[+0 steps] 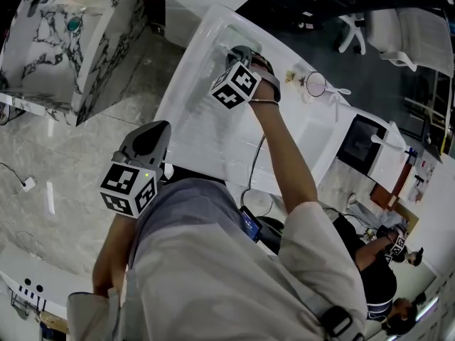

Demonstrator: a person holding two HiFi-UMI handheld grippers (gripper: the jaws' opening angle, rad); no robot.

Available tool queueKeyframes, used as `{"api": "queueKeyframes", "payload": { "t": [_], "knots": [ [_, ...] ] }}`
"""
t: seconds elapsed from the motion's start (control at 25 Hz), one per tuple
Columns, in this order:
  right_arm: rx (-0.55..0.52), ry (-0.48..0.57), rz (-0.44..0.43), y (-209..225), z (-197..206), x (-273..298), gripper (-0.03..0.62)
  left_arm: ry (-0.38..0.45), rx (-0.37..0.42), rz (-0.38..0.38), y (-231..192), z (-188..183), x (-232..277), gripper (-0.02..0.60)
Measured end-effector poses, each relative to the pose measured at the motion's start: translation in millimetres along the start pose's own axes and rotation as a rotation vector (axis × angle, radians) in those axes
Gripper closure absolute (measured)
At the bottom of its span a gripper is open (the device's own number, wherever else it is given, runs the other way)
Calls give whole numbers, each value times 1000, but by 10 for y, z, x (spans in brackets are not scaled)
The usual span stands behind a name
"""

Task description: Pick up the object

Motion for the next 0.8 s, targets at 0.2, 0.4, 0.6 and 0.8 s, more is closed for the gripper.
{"api": "queueKeyframes", "payload": {
  "t": [0.2, 0.4, 0.6, 0.8],
  "knots": [
    [1, -9, 10, 21, -4, -27, 523, 0, 3, 3, -7, 7, -39, 575],
    [5, -17, 5, 1, 3, -51, 526, 0, 5, 3, -8, 16, -81, 575],
    [6, -20, 6, -12, -3, -83, 526, 5, 6, 5, -4, 17, -117, 575],
    [13, -26, 3, -16, -11, -109, 526, 2, 9, 7, -17, 20, -145, 575]
  ]
}}
Point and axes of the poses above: the fingertips, and each gripper's own axes: x forward along the fingers, y to its right, z out of its underside, the point moved 2 cm from there along -x, backward along the fingers, and after that the axes turned 13 degrees about z, right-handed, at the moved point
